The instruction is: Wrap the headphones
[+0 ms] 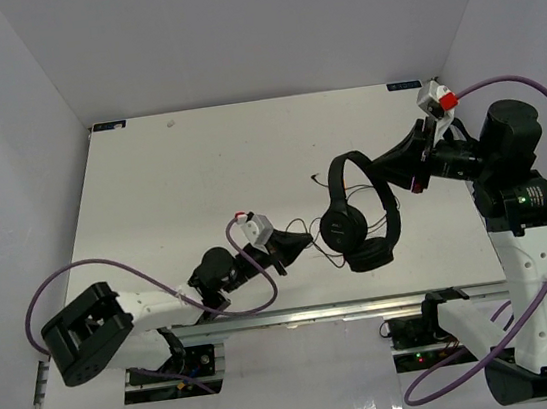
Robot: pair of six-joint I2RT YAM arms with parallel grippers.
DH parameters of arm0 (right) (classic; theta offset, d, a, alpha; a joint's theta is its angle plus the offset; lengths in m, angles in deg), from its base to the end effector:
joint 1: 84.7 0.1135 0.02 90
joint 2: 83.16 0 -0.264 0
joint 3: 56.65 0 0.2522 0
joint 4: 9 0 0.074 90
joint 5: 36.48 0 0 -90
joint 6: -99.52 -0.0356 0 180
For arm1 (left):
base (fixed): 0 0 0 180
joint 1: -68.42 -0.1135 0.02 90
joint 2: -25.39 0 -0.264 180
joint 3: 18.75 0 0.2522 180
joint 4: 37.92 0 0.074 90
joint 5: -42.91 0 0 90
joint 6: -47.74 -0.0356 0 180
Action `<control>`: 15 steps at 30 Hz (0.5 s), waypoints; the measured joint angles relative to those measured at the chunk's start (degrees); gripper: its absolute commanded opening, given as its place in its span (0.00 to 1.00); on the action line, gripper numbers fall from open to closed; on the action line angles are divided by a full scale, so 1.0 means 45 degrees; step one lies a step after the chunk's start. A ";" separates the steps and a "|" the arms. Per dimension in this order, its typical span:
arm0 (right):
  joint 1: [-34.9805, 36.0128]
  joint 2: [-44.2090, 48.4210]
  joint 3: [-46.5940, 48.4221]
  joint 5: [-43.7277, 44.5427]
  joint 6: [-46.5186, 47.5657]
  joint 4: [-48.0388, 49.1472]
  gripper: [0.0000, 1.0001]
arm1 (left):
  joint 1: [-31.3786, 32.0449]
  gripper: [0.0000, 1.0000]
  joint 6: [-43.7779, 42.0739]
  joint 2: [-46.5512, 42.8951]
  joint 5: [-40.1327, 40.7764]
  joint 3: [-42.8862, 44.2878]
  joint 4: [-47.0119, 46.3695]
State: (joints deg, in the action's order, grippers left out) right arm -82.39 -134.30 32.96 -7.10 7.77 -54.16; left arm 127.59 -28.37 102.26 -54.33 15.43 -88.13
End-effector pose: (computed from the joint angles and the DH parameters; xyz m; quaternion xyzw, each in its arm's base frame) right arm 0.1413 0.0367 0.4653 -0.3386 0.6434 0.3972 0.5601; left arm 0.1262 -0.2202 0.2139 0.2971 0.5889 -0.4801 0.5782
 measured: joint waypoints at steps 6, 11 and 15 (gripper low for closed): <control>0.0000 0.0379 -0.0325 -0.0273 0.2774 -0.1322 0.08 | -0.1772 0.00 0.0426 -0.2590 -0.1700 0.1045 0.4797; 0.0010 0.0538 -0.0494 0.0345 0.4691 -0.2175 0.08 | -0.2327 0.00 0.0344 -0.2474 -0.2839 0.3565 0.9055; 0.0018 0.0861 -0.1259 0.1561 0.5609 -0.2429 0.08 | -0.2380 0.00 0.0321 -0.1547 -0.3159 0.5717 1.2069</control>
State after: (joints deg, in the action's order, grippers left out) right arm -82.31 -130.43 27.30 -0.08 33.01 -65.10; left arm 116.89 -26.93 95.30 -68.55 41.16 -33.82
